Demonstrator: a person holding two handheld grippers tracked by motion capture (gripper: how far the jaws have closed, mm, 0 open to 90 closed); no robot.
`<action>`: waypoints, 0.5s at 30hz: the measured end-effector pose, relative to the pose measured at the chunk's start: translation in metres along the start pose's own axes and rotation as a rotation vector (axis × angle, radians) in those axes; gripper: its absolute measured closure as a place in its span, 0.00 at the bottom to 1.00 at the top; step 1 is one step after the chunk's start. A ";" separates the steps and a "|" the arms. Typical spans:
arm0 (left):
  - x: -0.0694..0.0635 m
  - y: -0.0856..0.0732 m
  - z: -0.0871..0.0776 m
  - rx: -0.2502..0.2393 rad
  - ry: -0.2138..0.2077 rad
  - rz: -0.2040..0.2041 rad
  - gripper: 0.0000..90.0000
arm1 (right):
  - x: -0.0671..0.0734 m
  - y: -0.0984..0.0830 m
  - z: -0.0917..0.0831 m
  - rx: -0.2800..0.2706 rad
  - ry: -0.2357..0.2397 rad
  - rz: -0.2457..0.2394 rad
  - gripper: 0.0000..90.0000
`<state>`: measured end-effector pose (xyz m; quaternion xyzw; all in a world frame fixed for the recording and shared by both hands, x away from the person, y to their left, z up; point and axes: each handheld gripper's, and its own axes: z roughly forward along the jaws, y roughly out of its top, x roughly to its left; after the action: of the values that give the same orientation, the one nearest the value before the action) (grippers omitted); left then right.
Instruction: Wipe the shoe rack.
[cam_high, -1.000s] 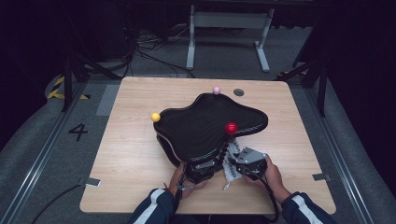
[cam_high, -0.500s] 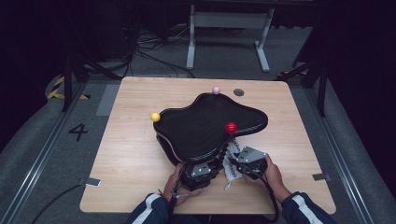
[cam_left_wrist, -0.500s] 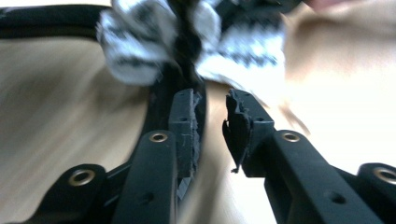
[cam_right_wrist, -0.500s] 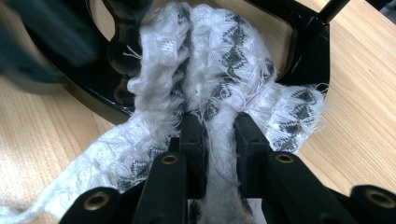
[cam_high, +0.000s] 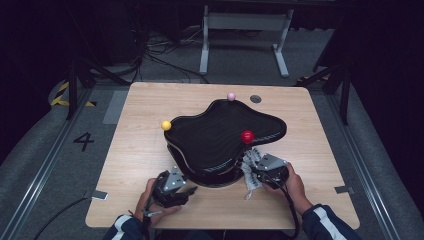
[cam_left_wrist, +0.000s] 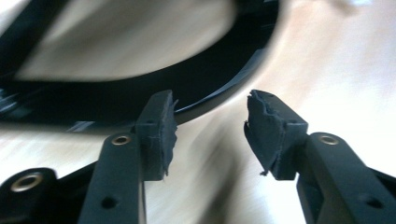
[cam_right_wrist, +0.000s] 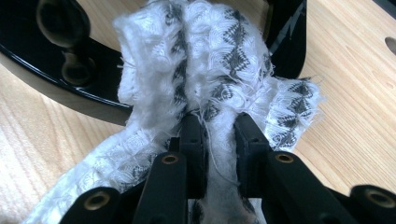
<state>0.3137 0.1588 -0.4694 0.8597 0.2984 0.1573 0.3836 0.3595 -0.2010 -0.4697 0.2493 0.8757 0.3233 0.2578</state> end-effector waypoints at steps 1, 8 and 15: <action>0.007 -0.002 -0.002 0.008 0.021 -0.022 0.52 | 0.000 0.000 -0.001 -0.004 0.003 0.005 0.85; 0.056 -0.009 -0.007 -0.007 0.129 -0.124 0.46 | 0.005 0.008 -0.013 -0.061 0.058 0.017 0.87; 0.087 0.004 0.002 -0.044 0.149 -0.179 0.40 | 0.016 0.005 -0.014 -0.029 0.086 0.025 0.87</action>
<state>0.3831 0.2106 -0.4644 0.8069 0.3980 0.1924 0.3919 0.3407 -0.1939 -0.4617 0.2426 0.8779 0.3497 0.2195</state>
